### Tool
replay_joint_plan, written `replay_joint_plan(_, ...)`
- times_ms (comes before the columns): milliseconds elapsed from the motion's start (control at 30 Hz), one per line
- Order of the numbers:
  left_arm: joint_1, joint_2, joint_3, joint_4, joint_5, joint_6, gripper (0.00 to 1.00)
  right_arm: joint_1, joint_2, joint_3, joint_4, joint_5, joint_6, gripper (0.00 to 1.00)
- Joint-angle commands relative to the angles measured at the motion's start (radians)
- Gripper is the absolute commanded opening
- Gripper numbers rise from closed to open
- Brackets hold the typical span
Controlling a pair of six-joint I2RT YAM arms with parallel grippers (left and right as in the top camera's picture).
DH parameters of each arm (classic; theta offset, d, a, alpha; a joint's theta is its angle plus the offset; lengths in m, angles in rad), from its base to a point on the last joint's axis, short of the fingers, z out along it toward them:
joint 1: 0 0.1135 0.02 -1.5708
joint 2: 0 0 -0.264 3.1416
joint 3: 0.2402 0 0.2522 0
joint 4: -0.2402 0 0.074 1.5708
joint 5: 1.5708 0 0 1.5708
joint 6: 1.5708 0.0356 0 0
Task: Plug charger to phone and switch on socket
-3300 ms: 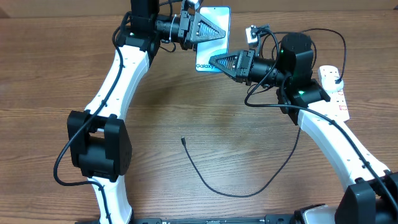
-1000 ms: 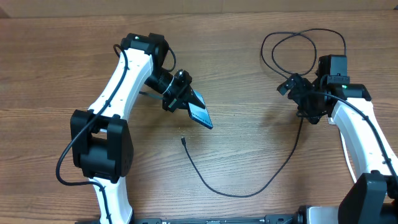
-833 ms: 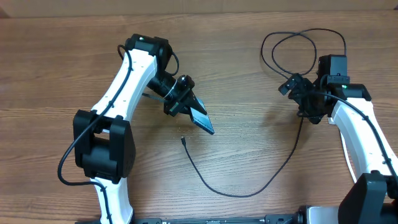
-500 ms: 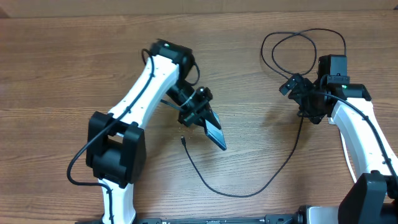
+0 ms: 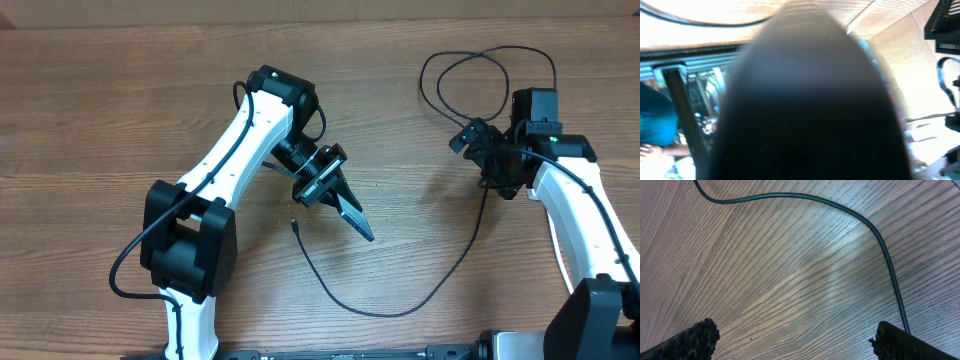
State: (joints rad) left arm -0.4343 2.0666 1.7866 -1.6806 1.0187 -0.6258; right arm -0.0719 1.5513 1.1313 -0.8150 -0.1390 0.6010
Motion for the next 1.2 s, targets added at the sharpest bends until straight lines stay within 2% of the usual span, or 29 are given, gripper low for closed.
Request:
replay_joint_plan(0, 0.000, -0.040, 0.008, -0.010, 0.129, -0.085, 0.04, -0.001, 0.000, 0.002, 0.001, 0.015, -0.008, 1.00)
replay_joint_plan(333, 0.000, -0.040, 0.008, -0.010, 0.283, -0.085, 0.04, -0.001, 0.000, 0.002, 0.001, 0.015, -0.008, 1.00)
replay_joint_plan(633, 0.000, -0.040, 0.008, -0.010, 0.283, -0.100, 0.04, -0.001, 0.000, 0.002, 0.001, 0.015, -0.008, 1.00)
replay_joint_plan(1167, 0.000, -0.040, 0.008, -0.010, 0.283, -0.199, 0.04, -0.001, 0.000, 0.002, 0.001, 0.015, -0.008, 1.00)
